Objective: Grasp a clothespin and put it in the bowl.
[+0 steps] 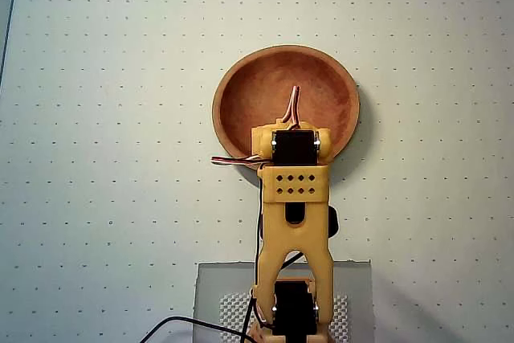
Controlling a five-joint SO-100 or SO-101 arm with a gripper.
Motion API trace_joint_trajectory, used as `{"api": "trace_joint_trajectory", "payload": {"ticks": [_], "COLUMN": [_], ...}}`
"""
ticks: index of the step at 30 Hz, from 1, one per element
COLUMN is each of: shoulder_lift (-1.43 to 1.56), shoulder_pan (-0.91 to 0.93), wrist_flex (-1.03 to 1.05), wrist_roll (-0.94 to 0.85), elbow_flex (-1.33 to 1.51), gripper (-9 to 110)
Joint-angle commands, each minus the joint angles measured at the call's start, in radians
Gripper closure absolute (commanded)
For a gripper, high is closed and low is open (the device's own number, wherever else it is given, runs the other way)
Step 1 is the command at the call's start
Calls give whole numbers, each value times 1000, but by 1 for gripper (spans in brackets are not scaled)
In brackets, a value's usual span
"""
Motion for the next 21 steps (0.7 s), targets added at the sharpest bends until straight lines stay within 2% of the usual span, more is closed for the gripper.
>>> {"api": "trace_joint_trajectory", "payload": {"ticks": [1, 21], "shoulder_lift": [-63, -410], "shoulder_pan": [26, 37], "wrist_flex": [3, 5], "wrist_roll": [-2, -5], "elbow_flex": [-26, -433], "gripper": [105, 105]}}
